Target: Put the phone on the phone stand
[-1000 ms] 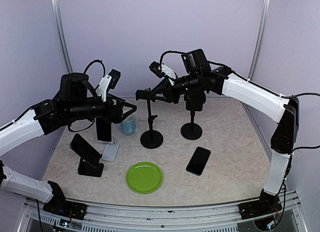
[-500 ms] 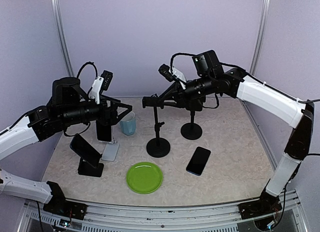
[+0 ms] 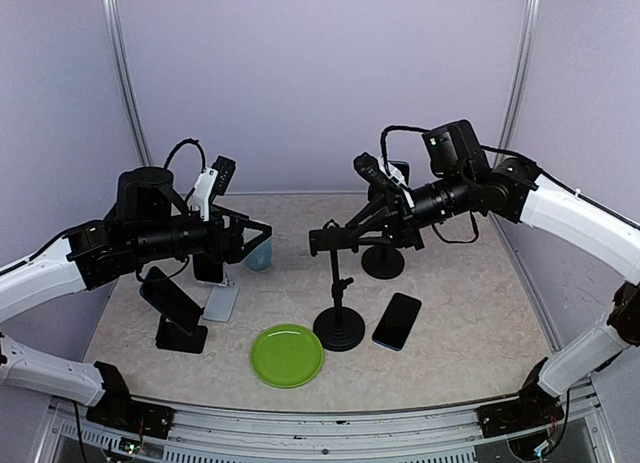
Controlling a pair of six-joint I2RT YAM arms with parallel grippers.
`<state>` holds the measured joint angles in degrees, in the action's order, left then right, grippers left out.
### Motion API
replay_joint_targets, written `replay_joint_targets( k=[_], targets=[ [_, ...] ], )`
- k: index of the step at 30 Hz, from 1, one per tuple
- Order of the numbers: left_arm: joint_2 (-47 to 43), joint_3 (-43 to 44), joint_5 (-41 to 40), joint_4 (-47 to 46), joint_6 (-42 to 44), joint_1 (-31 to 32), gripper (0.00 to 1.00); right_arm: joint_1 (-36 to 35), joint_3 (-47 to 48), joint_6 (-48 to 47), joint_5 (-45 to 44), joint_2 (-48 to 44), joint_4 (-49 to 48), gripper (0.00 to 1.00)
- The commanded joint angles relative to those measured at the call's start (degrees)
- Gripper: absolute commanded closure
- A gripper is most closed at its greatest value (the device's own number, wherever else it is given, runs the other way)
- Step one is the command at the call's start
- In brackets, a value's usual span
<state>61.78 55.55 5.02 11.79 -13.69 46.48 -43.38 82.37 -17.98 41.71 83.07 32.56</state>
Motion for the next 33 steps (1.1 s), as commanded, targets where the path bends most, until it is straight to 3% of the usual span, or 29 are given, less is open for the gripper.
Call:
replay_joint_targets(
  k=[1,4,9,13,16,20,23,29,33],
  targets=[
    [1.5,0.4,-0.5,-2.3,-0.3,0.7,0.29,-0.2,-1.7,-1.8,4.3,-2.6,-4.9,1.0],
    [2.2,1.0,-0.8,-2.3,-0.3,1.3,0.29,-0.2,-2.2,-2.3,3.2,-3.0,-4.6,0.97],
    [2.4,1.0,-1.5,-2.2,-0.1,1.9,0.29,-0.1,-1.3,-4.2,0.0,-4.7,-2.9,0.54],
    [2.1,1.5,-3.6,-1.4,-0.5,3.3,0.29,0.8,0.6,-8.4,-1.2,-7.4,3.6,0.41],
    [1.6,2.3,-4.2,-0.2,-3.1,3.8,0.3,3.6,-6.3,-10.8,-3.1,-12.9,3.4,0.3],
    [1.4,3.6,-8.0,0.6,-1.3,7.8,0.3,7.8,-17.4,-21.6,-3.8,-18.2,8.3,0.27],
    [1.1,3.9,-12.9,0.2,-1.4,10.6,0.29,8.8,-27.4,-26.6,-9.2,-22.0,8.4,0.29],
    [0.5,1.2,-21.8,-1.7,-1.7,14.9,0.29,11.4,-35.1,-23.4,-19.5,-18.6,5.0,0.34],
    [0.8,0.0,-22.1,-3.0,-1.9,15.4,0.29,11.5,-38.2,-19.7,-24.1,-13.0,-2.3,0.33]
  ],
)
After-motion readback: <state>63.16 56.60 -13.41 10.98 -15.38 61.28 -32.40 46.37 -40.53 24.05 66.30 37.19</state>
